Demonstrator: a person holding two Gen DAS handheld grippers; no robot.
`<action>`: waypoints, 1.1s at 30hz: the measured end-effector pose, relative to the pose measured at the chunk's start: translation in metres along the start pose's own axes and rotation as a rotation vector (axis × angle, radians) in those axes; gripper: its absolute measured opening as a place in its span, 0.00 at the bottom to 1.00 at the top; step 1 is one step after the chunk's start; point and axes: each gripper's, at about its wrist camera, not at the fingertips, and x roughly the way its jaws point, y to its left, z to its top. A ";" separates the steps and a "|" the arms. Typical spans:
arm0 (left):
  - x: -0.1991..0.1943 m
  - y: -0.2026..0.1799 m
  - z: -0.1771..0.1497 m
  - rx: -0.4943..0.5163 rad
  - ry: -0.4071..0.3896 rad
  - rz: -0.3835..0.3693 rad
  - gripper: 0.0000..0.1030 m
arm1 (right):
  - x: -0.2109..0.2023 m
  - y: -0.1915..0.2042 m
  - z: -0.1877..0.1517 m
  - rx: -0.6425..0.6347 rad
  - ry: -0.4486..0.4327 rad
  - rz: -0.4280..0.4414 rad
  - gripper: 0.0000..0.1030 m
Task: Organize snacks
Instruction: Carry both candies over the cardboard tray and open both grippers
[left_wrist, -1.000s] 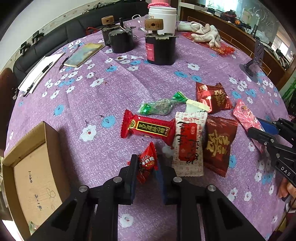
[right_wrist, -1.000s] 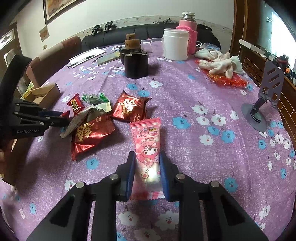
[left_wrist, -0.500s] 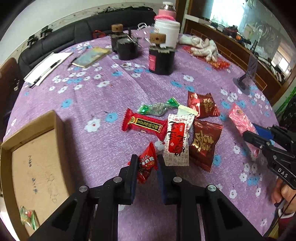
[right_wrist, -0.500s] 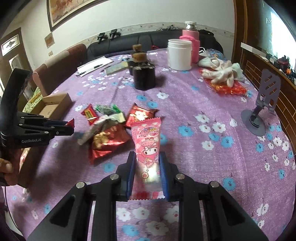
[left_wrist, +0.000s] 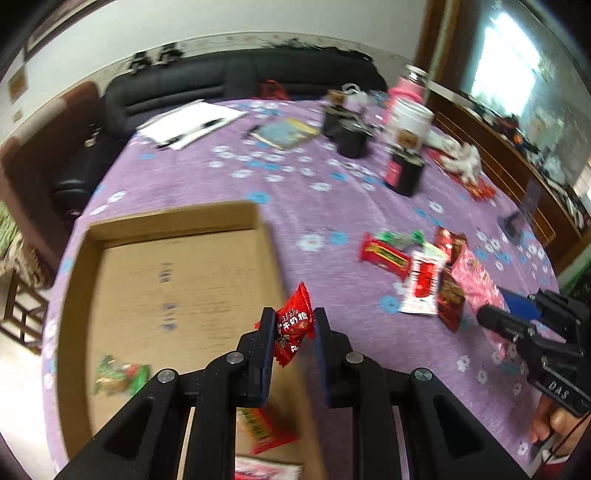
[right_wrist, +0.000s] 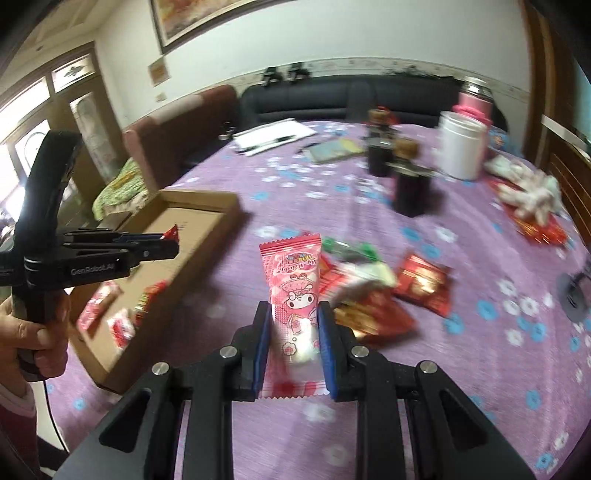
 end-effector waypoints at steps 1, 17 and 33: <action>-0.004 0.009 -0.001 -0.014 -0.007 0.016 0.19 | 0.003 0.007 0.003 -0.009 0.001 0.013 0.23; -0.006 0.100 -0.008 -0.174 -0.017 0.159 0.20 | 0.085 0.121 0.054 -0.102 0.051 0.194 0.23; 0.027 0.121 -0.010 -0.228 0.057 0.181 0.21 | 0.135 0.136 0.054 -0.104 0.143 0.193 0.23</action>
